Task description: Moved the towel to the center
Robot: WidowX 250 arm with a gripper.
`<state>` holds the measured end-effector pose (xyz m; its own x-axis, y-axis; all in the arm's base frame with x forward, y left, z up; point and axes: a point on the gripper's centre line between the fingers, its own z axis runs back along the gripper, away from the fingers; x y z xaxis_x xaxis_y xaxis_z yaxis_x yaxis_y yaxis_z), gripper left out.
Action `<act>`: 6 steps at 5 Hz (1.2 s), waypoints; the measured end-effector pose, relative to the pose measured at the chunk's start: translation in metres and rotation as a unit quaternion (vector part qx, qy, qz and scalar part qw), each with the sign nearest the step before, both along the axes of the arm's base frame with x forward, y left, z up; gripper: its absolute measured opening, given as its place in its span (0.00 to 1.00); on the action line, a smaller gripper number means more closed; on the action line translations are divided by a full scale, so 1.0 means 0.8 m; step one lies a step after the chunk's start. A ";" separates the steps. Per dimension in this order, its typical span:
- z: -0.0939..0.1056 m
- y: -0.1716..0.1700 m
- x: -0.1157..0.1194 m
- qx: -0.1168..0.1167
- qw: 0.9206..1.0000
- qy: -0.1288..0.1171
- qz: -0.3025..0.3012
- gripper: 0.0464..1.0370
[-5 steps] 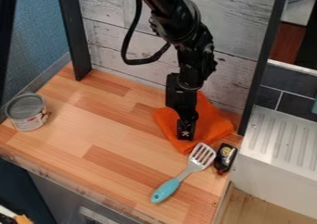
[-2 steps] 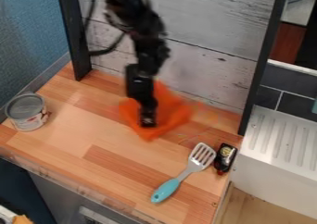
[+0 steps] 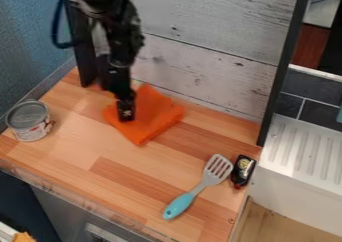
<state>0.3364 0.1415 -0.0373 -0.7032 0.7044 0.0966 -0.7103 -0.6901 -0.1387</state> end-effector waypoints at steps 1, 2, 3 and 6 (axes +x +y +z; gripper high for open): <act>-0.006 0.016 -0.019 0.006 1.000 0.019 0.015 0.96; -0.018 0.011 -0.044 0.006 0.999 0.044 0.007 0.96; -0.019 0.009 -0.059 0.007 0.999 0.053 0.002 0.96; 0.015 0.023 -0.098 0.033 0.998 0.049 0.020 0.96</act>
